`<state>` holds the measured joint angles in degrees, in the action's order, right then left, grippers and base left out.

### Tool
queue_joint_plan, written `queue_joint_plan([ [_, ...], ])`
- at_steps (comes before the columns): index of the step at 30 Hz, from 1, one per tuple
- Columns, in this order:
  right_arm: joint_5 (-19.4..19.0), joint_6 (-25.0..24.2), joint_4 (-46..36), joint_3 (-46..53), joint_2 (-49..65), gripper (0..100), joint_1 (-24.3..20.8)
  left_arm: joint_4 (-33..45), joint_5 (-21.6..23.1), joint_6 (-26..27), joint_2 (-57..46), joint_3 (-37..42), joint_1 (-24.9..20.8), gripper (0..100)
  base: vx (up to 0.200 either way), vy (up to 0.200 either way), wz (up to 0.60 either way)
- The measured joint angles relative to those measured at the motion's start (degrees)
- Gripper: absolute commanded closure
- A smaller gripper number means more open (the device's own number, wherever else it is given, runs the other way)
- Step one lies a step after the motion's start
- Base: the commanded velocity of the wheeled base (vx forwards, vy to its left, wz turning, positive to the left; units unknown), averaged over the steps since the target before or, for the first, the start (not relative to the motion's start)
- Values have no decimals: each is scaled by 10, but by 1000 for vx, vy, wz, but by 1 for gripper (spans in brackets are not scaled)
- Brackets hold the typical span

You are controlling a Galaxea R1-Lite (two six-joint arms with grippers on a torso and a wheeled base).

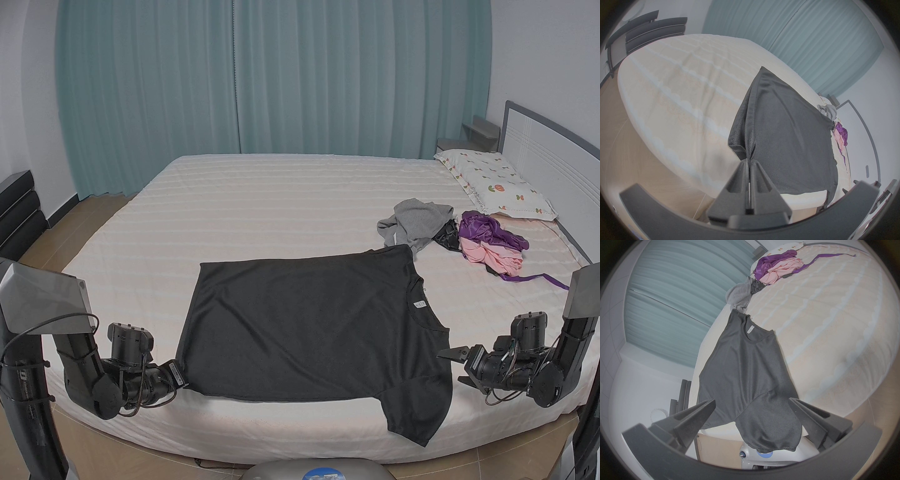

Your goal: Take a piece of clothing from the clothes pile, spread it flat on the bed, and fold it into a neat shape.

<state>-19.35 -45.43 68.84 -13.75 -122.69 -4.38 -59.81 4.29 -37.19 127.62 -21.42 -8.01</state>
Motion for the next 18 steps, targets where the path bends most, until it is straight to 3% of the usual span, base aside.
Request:
queue_joint_plan([
  [18,44,65,-8,-77,-99,0,8,0,13,-3,-34,27,30,100,0,0,0],
])
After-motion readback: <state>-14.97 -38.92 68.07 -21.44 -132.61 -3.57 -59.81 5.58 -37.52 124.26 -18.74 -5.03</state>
